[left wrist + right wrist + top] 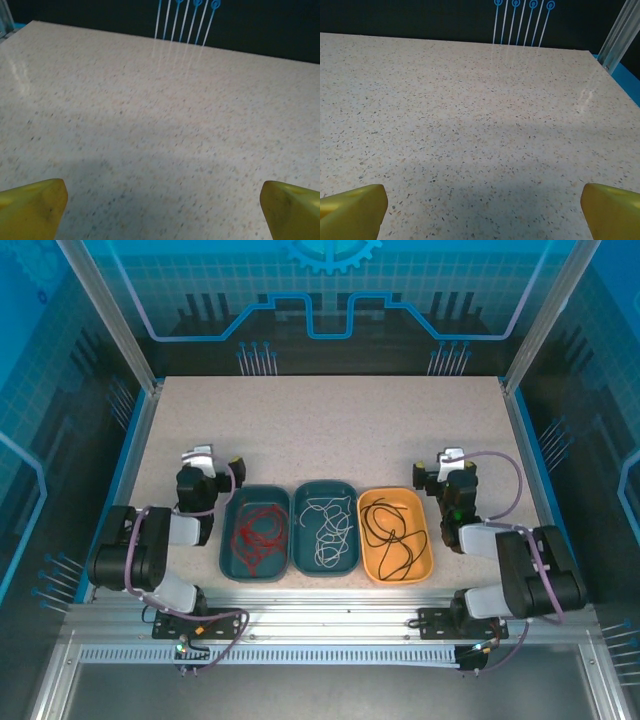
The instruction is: Untangle the cables
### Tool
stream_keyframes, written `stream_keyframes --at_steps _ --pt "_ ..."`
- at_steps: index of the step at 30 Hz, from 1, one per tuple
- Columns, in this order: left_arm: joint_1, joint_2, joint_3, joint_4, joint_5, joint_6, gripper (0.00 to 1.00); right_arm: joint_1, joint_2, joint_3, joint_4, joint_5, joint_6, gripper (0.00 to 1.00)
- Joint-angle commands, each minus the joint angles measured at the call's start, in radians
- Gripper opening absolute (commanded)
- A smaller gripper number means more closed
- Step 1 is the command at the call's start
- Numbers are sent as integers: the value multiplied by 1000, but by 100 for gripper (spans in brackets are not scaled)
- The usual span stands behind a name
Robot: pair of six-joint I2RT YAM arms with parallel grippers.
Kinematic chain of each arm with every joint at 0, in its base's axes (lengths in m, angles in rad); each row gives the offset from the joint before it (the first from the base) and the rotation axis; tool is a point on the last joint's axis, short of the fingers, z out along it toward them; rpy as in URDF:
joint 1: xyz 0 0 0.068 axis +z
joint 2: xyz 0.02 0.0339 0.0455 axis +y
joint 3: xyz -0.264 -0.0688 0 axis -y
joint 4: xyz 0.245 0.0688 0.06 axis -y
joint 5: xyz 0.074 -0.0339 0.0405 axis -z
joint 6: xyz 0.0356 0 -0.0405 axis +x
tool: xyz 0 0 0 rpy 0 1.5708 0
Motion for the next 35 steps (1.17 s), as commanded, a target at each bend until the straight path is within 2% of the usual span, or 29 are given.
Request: stream_keyframes --at_steps 1,3,8,10,35 --pt "-1 3 14 -43 50 34 99 -18 83 -8 155 -52 -16 100" --pt "-1 2 13 -44 51 35 99 -21 143 -11 235 -65 -25 100" --pt "-1 3 14 -44 63 38 99 -70 119 63 49 -355 -63 100" --pt "-1 3 22 -60 82 48 99 -93 125 64 57 -406 -50 100" --pt "-4 3 23 -61 82 50 99 -100 126 64 62 -414 -49 100"
